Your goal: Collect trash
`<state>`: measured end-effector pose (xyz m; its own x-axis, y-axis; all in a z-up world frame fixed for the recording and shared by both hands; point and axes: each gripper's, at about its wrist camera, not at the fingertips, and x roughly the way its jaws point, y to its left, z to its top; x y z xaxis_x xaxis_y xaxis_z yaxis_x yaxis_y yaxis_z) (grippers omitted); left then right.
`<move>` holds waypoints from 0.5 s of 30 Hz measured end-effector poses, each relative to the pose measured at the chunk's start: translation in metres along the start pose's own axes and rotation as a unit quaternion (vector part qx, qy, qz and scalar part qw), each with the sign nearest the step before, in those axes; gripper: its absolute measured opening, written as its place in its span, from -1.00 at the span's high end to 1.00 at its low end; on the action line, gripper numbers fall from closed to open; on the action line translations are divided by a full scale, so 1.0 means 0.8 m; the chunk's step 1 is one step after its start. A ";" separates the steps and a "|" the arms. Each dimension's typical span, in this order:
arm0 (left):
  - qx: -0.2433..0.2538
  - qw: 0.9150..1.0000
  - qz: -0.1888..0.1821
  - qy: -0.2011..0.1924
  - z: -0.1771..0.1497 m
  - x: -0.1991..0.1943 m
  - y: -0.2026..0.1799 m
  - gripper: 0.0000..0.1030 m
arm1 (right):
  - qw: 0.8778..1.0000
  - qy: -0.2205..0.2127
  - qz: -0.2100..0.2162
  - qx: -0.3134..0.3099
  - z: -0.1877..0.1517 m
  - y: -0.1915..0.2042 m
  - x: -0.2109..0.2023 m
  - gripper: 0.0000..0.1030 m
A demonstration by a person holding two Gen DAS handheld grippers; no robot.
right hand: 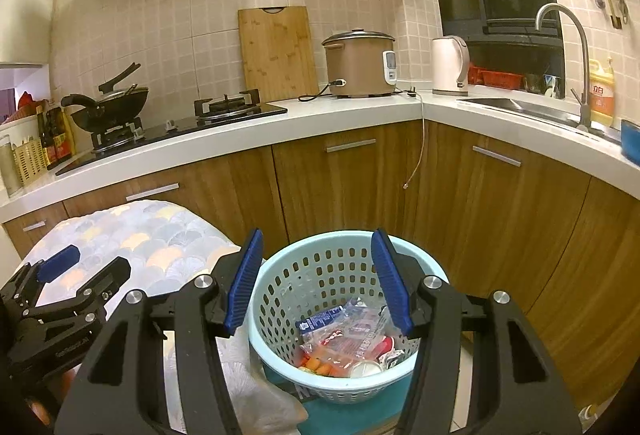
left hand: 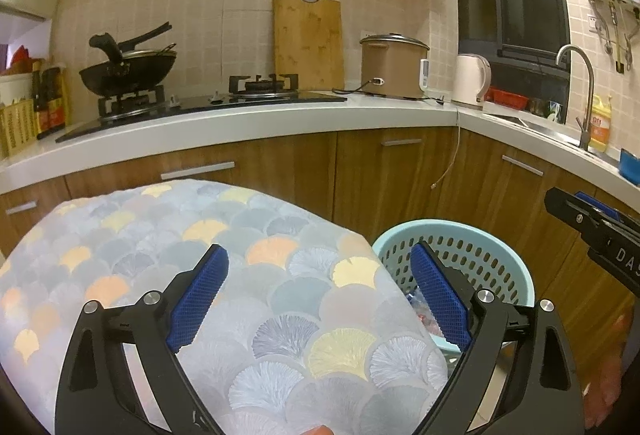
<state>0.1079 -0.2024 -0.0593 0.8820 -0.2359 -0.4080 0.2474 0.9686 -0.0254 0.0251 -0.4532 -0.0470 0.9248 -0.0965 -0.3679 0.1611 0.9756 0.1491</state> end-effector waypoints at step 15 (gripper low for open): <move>-0.012 1.000 -0.003 0.005 -0.002 0.002 0.005 -0.80 | 1.000 -0.002 0.003 -0.008 0.004 0.006 -0.004 -0.02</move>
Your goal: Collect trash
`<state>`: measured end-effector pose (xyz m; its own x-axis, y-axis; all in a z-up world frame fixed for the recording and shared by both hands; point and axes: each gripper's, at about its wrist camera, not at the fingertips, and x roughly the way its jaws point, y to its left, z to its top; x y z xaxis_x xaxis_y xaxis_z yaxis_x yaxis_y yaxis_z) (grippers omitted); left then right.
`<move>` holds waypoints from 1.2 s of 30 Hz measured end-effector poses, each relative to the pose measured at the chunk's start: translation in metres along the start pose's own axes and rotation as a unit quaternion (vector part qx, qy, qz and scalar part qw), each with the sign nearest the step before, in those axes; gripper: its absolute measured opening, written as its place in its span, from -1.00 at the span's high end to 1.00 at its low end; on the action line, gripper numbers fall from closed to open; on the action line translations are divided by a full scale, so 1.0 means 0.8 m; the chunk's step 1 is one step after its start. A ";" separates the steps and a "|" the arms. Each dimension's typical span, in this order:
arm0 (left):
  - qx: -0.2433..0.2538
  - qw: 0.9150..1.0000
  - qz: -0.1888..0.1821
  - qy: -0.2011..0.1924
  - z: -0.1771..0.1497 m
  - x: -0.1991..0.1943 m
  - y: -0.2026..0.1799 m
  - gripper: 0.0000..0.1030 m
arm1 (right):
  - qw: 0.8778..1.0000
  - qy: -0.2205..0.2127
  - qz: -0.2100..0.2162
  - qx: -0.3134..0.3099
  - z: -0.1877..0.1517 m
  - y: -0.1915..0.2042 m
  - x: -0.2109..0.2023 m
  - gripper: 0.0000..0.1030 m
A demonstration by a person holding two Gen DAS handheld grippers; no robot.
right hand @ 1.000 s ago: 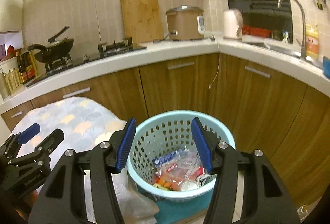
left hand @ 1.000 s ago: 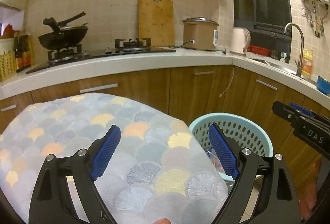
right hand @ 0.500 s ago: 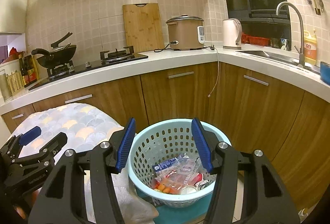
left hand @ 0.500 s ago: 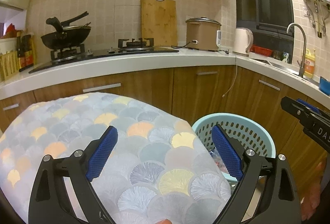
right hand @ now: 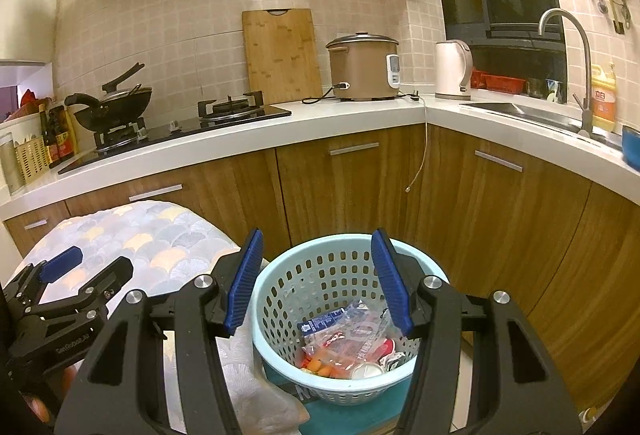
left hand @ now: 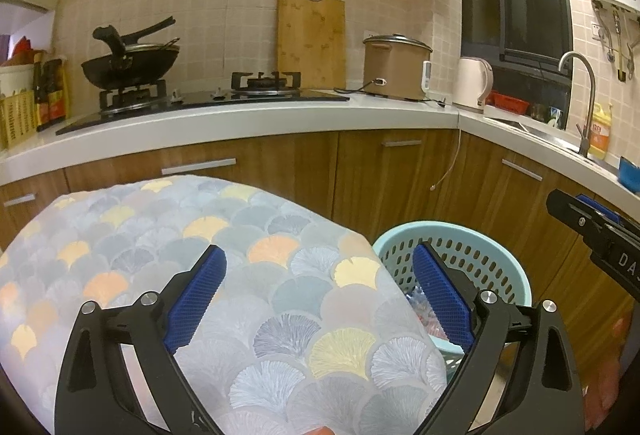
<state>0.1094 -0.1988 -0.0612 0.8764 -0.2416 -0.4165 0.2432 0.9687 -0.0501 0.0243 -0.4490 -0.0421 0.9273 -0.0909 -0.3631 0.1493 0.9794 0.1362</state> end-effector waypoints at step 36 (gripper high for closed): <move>-0.008 1.000 -0.019 -0.002 0.002 -0.004 0.001 -0.85 | 1.000 0.007 0.007 0.001 -0.001 0.004 0.006 -0.03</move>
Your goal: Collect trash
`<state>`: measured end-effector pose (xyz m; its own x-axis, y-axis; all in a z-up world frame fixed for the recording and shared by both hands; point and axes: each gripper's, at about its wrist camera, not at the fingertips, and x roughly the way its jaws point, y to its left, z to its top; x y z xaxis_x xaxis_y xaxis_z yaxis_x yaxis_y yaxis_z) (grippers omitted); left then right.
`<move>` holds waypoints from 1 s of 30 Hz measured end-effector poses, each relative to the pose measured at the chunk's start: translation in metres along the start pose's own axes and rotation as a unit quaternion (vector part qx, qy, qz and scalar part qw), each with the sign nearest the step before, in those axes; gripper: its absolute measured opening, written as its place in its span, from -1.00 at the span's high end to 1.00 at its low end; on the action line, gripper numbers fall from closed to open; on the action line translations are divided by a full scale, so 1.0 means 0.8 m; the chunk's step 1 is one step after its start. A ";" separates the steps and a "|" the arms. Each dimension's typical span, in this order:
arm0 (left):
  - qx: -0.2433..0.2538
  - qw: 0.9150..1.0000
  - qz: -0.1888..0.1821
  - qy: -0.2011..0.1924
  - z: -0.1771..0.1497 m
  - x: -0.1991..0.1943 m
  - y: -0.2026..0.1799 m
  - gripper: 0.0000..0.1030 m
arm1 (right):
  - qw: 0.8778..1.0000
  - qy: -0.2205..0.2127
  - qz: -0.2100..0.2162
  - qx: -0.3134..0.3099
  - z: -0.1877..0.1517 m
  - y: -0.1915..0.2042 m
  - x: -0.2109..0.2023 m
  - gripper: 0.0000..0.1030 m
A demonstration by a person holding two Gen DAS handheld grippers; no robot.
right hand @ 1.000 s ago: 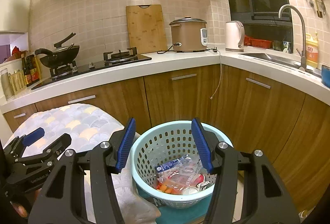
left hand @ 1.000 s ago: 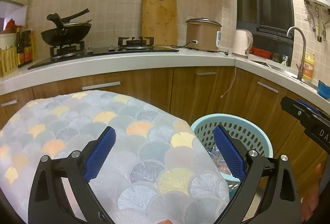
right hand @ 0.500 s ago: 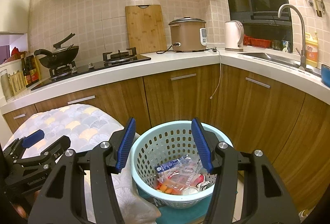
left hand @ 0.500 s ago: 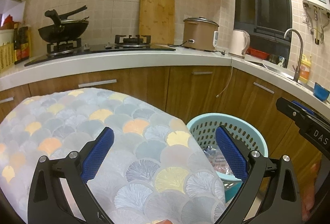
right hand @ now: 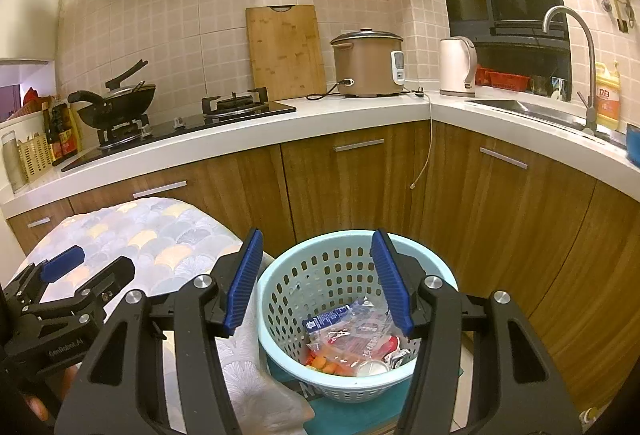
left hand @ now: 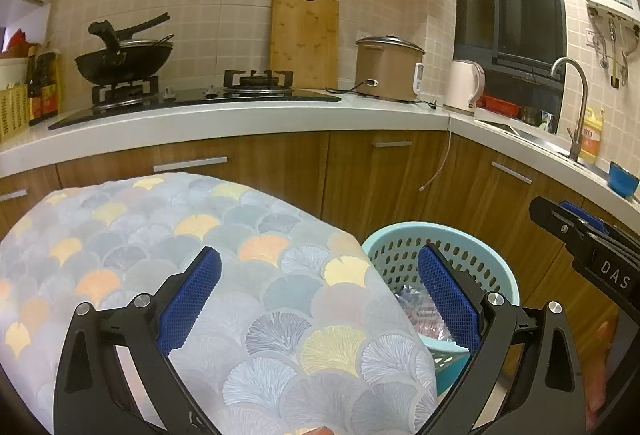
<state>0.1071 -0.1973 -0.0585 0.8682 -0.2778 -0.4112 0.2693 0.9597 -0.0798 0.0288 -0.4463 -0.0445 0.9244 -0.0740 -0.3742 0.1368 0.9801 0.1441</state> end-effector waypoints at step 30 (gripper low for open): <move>0.001 1.000 0.019 -0.001 0.000 -0.002 -0.002 -0.85 | 1.000 0.003 0.001 0.004 -0.003 -0.004 0.001 -0.03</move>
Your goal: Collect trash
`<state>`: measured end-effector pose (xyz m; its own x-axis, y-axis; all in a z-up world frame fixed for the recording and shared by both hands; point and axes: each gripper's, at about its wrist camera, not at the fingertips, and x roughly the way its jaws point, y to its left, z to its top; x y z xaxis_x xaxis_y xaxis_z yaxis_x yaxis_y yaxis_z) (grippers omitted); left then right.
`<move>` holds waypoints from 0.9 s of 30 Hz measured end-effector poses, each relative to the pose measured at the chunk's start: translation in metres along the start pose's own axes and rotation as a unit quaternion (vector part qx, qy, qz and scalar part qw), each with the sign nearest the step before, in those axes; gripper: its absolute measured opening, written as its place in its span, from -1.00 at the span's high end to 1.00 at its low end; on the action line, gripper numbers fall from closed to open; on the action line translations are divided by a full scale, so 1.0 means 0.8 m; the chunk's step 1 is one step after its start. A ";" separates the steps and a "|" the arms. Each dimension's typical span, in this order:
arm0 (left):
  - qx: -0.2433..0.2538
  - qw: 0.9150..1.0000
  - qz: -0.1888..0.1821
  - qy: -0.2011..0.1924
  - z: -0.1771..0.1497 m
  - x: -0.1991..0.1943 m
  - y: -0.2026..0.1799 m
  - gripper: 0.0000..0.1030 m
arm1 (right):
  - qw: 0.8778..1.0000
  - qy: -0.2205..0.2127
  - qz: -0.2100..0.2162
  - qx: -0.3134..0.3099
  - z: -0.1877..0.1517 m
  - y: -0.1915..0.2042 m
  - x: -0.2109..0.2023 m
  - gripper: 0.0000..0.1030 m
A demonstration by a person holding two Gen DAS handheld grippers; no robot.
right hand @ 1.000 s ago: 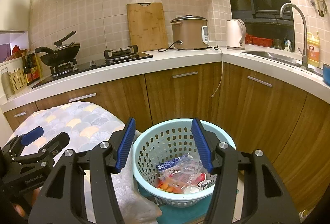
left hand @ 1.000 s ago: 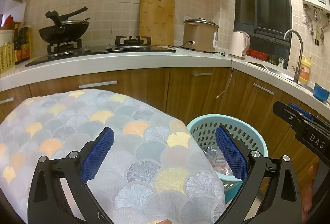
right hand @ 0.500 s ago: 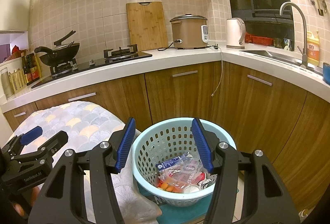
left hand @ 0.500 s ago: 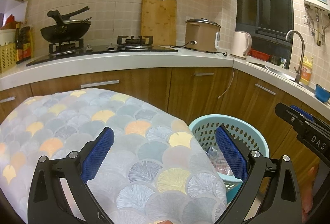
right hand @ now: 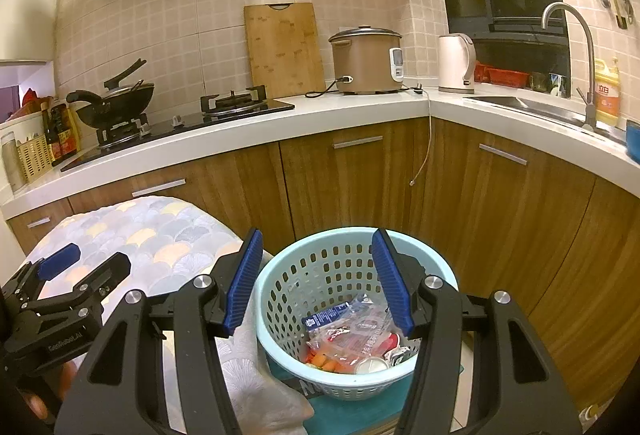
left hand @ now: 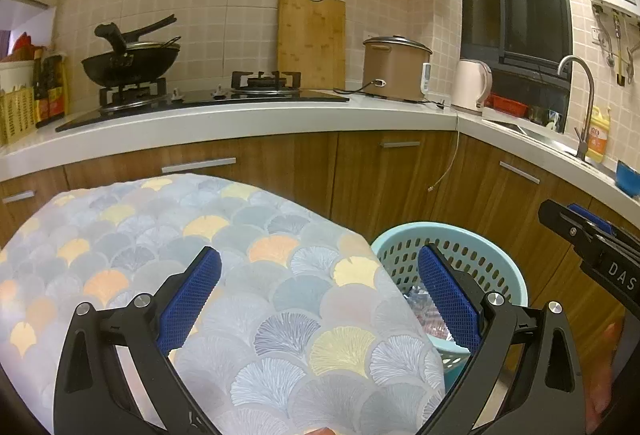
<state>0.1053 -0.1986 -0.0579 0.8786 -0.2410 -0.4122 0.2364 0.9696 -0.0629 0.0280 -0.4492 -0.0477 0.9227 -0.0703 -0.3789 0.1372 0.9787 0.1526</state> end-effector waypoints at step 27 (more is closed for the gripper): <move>-0.002 1.000 0.017 -0.002 0.000 0.000 -0.004 -0.85 | 1.000 0.002 -0.002 0.001 -0.001 -0.001 0.005 -0.03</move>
<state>0.1045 -0.2017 -0.0578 0.8875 -0.2089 -0.4108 0.2053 0.9772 -0.0535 0.0311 -0.4499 -0.0497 0.9204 -0.0740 -0.3839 0.1420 0.9782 0.1518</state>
